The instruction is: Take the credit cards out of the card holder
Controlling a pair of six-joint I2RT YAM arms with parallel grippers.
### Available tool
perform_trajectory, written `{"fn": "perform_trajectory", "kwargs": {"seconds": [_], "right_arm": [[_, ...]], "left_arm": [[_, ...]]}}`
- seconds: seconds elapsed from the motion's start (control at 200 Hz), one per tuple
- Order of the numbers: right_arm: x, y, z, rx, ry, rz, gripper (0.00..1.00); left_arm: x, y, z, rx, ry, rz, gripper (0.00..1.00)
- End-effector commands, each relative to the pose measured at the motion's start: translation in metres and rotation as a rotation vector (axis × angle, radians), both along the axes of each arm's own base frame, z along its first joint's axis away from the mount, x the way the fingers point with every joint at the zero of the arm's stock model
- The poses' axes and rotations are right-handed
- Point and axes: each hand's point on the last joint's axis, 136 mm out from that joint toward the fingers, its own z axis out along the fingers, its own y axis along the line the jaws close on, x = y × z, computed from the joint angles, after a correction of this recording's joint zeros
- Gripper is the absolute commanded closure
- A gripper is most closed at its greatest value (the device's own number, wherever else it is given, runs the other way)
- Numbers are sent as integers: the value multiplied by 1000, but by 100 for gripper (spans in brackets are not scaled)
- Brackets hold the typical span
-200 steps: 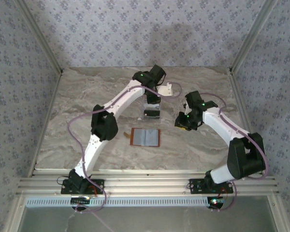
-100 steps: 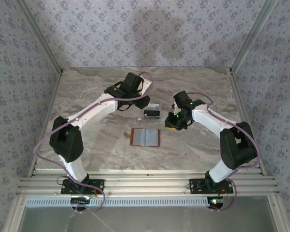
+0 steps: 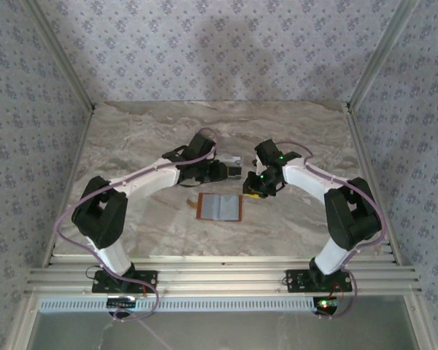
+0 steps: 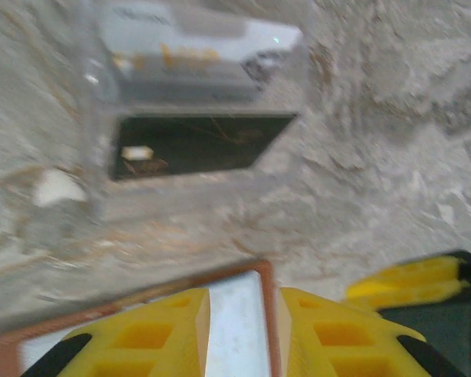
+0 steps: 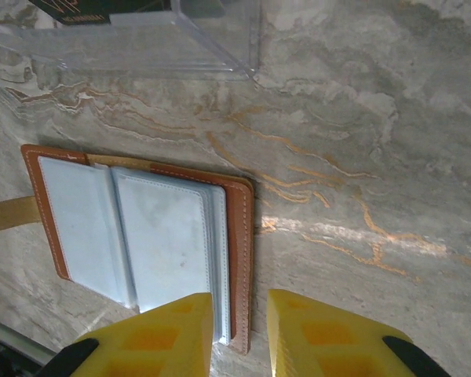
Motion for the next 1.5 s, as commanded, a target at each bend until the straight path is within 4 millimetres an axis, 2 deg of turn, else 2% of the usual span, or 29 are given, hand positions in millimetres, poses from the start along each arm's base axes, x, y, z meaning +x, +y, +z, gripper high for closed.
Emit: {"fn": "perform_trajectory", "kwargs": {"seconds": [0.0,0.11,0.23,0.43,0.655,0.829,0.969,1.154,1.284,1.499], "right_arm": [[-1,7,-4,26,20,3,73],[-1,7,-9,30,27,1,73],[-3,6,-15,34,41,-1,74],[-7,2,-21,27,55,-8,74],[-9,-1,-26,26,63,-17,75],[-9,-2,-25,25,62,-18,75],[-9,0,-24,29,60,-16,75],[-11,2,-24,35,64,-14,75],[-12,9,-23,47,64,-5,75],[-15,27,-26,89,84,5,75]], "left_arm": [[-16,-27,13,-93,41,-35,71],[-28,-30,-7,-92,135,-12,72],[-43,-30,-30,-77,225,-3,81],[-66,-33,-57,-35,314,-41,85],[-86,-35,-76,35,374,-64,85],[-94,-37,-90,68,415,-77,86],[-95,-36,-96,96,427,-86,87],[-93,-16,-99,204,403,-67,87],[-93,-6,-98,251,388,-58,87],[-94,-1,-97,271,385,-48,87]]}}
